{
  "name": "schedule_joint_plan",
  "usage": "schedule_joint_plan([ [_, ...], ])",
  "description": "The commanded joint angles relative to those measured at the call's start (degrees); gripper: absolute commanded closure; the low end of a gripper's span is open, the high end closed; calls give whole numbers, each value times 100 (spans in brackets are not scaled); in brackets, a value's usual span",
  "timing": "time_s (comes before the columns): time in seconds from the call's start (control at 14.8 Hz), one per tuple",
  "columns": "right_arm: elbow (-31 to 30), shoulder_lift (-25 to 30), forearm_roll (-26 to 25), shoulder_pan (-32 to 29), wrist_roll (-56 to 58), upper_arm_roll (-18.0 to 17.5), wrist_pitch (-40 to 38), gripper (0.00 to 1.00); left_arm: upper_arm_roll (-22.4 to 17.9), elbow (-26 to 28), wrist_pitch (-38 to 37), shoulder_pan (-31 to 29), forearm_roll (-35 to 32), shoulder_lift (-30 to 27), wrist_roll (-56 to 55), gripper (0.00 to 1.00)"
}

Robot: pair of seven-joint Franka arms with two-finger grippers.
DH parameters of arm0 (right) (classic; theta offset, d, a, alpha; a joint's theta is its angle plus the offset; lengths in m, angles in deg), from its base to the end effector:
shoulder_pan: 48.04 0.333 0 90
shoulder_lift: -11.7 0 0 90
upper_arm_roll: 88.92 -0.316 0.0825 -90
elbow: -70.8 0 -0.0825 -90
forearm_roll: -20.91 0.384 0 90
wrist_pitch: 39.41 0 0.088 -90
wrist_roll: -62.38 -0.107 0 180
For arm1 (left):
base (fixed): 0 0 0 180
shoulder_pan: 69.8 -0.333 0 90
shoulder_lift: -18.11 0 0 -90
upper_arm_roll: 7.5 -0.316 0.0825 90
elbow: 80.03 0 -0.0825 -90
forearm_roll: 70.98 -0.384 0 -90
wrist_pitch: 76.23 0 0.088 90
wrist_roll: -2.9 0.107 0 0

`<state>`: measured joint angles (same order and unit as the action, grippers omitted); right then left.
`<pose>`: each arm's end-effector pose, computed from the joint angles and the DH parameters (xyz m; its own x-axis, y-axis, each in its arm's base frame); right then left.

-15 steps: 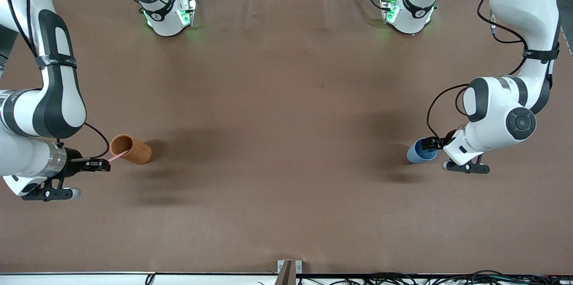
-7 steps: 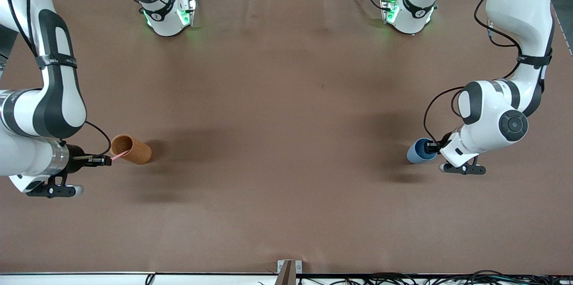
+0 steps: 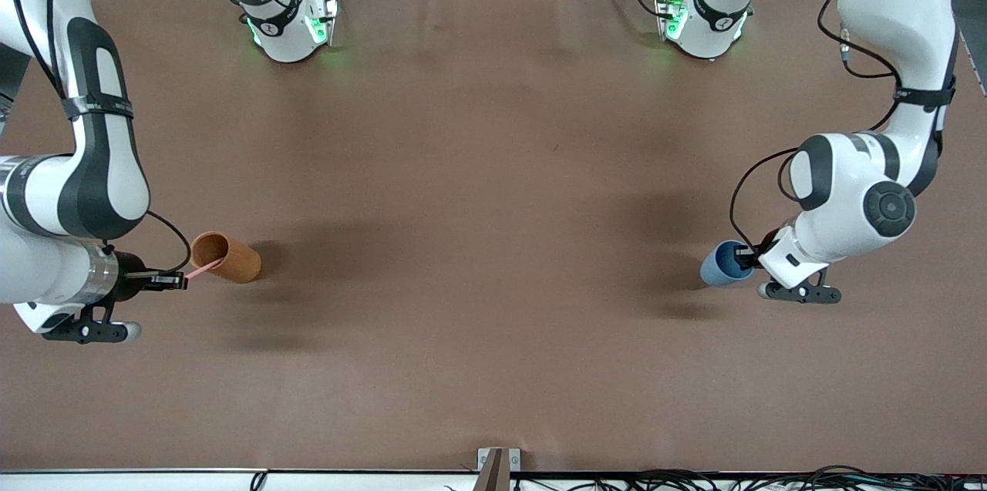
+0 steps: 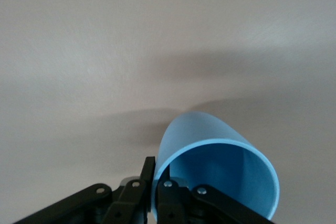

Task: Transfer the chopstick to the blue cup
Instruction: 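Grasp the pink stick with the right gripper while the left gripper grasps the blue cup, then lift the pink stick with the right gripper while the left gripper moves the cup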

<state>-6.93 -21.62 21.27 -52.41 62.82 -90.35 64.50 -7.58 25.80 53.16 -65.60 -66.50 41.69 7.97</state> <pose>0.7035 -0.0391 0.3738 0.9912 -0.0471 -0.1240 -0.0500 -0.9985 -0.0205 0.6373 -0.0481 0.3026 0.9939 -0.1105 0.0035 -0.1105 -0.9921 0.0597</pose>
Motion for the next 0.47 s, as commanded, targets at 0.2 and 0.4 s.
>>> schedule_joint_plan([
  [0.2, 21, 1, 87, -29, -9, -24, -12, 94, 1051, -1011, -1504, 212, -149, -583, -1961, 100],
  [0.4, 47, 263, 7, 33, -35, -15, -55, 95, 1905, -1047, -1453, 264, -701, -312, -3630, 100],
])
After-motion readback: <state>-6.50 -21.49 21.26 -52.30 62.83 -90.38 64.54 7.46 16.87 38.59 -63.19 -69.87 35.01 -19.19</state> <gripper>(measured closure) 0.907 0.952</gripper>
